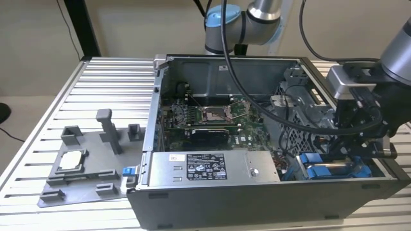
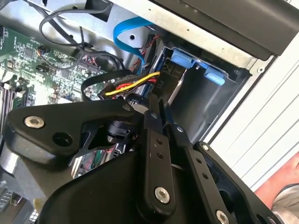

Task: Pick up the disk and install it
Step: 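Insert the second disk wire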

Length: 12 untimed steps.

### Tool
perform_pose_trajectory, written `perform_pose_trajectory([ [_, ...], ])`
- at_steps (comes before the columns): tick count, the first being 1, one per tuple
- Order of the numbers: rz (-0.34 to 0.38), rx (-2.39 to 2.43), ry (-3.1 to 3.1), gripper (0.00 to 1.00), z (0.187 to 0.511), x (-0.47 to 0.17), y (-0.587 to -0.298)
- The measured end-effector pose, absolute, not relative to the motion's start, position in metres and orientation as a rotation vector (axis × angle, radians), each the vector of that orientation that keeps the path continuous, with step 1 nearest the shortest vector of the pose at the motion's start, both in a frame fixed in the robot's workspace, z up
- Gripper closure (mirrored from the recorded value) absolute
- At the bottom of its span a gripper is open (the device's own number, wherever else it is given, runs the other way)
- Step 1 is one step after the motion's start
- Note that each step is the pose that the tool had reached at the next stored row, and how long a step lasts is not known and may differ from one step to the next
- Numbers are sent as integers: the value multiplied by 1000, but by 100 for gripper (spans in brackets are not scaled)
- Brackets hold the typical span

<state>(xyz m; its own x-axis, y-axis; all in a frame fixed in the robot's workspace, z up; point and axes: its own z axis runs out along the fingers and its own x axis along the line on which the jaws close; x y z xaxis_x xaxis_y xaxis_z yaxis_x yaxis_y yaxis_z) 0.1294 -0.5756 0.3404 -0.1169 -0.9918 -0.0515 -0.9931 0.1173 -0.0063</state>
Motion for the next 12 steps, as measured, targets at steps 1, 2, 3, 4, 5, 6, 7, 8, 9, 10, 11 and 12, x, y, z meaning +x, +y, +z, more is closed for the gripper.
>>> perform_pose_trajectory([
  [1,45,-2059,2316,100,340,129,-576],
  [2,45,-2059,2316,100,339,129,-576],
  [3,44,-2059,2316,100,338,129,-576],
  [4,43,-2060,2317,100,337,129,-576],
  [5,43,-2060,2317,100,336,129,-576],
  [6,43,-2060,2317,100,335,129,-576],
  [7,43,-2060,2317,100,334,129,-576],
  [8,42,-2060,2317,100,333,129,-576],
  [9,41,-2060,2318,100,333,129,-576],
  [10,40,-2061,2318,100,332,129,-575],
  [11,38,-2062,2319,100,331,129,-575],
  [12,36,-2062,2320,100,331,129,-575],
])
